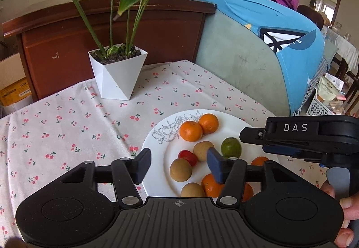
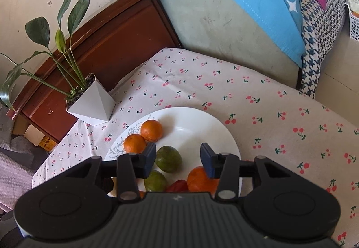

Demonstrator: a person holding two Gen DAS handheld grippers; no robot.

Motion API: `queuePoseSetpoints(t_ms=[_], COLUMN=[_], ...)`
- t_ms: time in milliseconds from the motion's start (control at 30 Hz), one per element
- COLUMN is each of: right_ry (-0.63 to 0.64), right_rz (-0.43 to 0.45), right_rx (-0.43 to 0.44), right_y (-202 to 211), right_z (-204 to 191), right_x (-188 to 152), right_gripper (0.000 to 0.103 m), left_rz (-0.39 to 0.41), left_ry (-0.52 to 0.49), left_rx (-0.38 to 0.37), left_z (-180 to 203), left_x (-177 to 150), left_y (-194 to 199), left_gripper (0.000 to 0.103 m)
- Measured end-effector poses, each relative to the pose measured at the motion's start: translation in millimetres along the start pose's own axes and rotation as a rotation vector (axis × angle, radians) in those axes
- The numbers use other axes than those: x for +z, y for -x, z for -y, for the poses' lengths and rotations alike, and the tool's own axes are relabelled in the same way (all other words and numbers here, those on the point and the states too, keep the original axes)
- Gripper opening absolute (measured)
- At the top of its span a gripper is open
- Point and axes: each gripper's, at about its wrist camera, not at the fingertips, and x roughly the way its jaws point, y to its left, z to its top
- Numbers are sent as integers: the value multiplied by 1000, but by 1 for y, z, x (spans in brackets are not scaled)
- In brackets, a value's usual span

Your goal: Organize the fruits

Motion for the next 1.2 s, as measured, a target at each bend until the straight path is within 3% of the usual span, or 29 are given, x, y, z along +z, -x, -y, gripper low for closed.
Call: queuePoseSetpoints(t_ms=[67, 133, 167, 500, 633, 700, 833, 1200], right_ry=[9, 27, 34, -1, -40, -58, -63, 51], right_rz=[8, 11, 12, 53, 80, 85, 85, 45], right_rx=[-7, -24, -37, -87, -105, -124, -159, -254], right_y=[3, 5, 6, 27, 42, 49, 62, 78], right_z=[-2, -6, -8, -10, -6, -4, -2, -16], right_x=[1, 2, 2, 4, 4, 2, -9, -50], right_gripper=[51, 58, 63, 76, 80, 87, 88, 93], left_rz=[7, 3, 6, -40, -59, -75, -92, -169], left_ry=[-14, -16, -15, -15, 2, 7, 22, 51], left_rx=[-2, 5, 9, 45, 53, 69, 100, 195], left_z=[3, 4, 5, 10, 6, 4, 0, -11], left_x=[2, 3, 4, 6, 7, 7, 6, -12], left_y=[3, 4, 5, 14, 21, 24, 30, 37], left_gripper=[57, 72, 74, 92, 93, 95, 95, 96])
